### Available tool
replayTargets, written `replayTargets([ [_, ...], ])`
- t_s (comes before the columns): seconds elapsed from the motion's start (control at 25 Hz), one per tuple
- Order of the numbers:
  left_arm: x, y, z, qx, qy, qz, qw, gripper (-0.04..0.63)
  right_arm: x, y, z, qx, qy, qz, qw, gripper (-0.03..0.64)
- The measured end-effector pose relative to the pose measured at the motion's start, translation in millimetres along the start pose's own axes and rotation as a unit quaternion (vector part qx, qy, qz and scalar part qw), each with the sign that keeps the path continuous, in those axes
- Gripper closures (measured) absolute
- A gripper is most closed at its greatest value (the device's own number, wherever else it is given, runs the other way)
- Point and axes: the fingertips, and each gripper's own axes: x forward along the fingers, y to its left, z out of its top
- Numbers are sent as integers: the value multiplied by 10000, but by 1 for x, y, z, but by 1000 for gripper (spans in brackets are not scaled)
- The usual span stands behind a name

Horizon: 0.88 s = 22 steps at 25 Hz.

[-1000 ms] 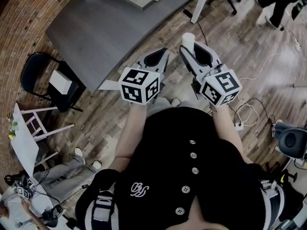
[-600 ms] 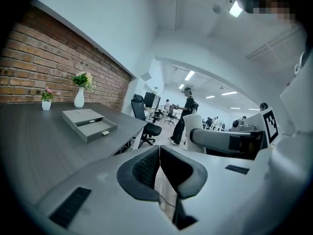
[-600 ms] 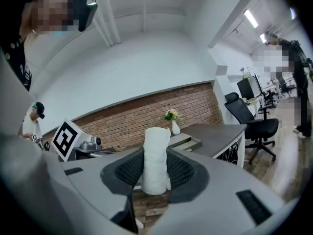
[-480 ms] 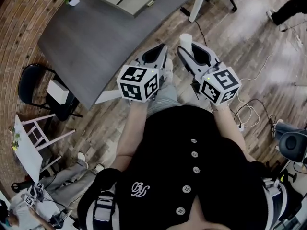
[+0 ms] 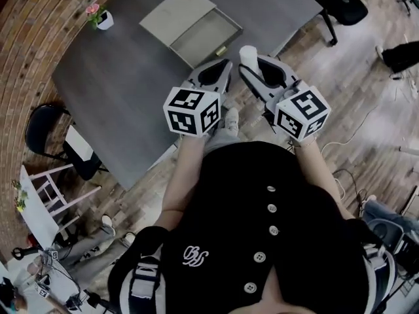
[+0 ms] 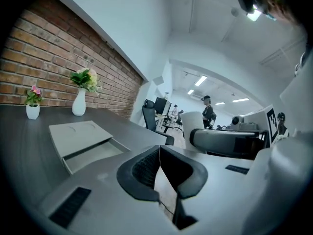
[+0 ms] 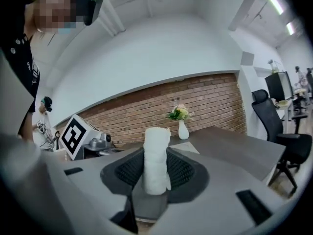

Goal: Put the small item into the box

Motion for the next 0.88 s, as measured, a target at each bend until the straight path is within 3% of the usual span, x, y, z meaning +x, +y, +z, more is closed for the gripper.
replayTargets([
  [0.24, 42, 72, 45, -38, -110, 544, 9985, 580, 75, -47, 30, -213, 150, 549, 9982, 483],
  [0.52, 60, 115, 54, -378, -209, 1247, 9913, 581, 122, -68, 32, -265, 557, 1358, 9888, 483],
  [0.88, 54, 141, 65, -878, -652, 2436, 9637, 581, 161, -77, 32, -638, 1111, 2594, 9572, 483],
])
